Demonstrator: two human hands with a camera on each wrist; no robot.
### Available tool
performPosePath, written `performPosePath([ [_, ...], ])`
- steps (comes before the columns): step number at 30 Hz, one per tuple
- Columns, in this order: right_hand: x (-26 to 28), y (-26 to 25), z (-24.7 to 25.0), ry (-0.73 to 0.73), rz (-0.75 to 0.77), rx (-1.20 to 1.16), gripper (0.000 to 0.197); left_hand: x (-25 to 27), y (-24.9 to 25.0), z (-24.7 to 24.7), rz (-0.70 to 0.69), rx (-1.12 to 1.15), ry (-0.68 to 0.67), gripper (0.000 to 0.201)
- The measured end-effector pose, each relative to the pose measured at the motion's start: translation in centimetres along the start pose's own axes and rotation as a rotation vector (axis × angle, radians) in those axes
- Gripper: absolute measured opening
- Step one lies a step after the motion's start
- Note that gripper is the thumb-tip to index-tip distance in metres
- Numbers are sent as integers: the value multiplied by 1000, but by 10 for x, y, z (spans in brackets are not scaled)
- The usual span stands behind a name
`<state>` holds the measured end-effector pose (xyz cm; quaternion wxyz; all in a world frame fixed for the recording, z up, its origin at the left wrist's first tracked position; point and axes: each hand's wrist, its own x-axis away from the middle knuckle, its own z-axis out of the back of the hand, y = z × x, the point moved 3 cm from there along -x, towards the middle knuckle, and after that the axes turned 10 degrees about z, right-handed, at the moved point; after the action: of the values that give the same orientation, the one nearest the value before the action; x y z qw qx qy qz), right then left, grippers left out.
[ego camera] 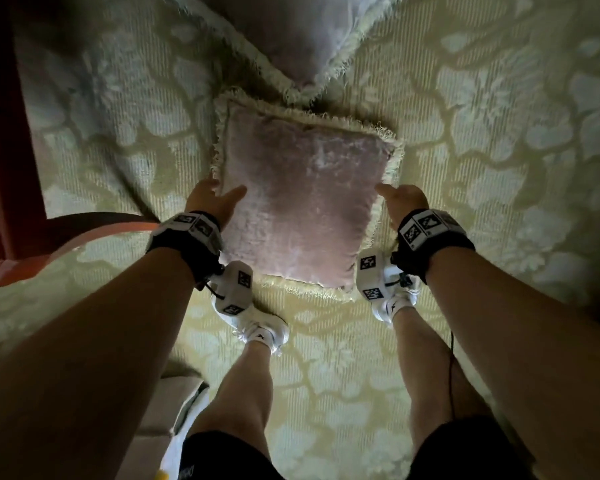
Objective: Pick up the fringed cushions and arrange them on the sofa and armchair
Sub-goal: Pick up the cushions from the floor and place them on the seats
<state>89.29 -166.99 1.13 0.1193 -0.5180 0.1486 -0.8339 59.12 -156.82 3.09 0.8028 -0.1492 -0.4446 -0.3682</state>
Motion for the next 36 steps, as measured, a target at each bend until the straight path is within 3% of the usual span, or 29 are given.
performPosePath([
  [4, -43, 30, -34, -18, -66, -39, 55, -53, -13, -37, 16, -12, 2, 85],
  [7, -71, 47, -57, 1, -48, -98, 81, -91, -21, -62, 35, -12, 24, 94],
  [17, -151, 107, -98, 92, -83, -99, 116, -187, -27, -111, 102, -26, 136, 119],
  [22, -165, 130, -100, 76, -104, -115, 111, -208, -26, -120, 69, 98, 120, 126],
  [24, -168, 136, -103, 60, -121, -118, 109, -210, -26, -122, 19, 102, 96, 108],
  [30, -176, 149, -115, 47, -108, -160, 84, -217, -34, -128, -7, 129, 75, 80],
  [34, -178, 151, -119, 57, -105, -166, 82, -220, -34, -125, -32, 197, 46, 116],
  [36, -180, 153, -121, 57, -112, -163, 83, -224, -36, -124, -61, 212, 31, 125],
])
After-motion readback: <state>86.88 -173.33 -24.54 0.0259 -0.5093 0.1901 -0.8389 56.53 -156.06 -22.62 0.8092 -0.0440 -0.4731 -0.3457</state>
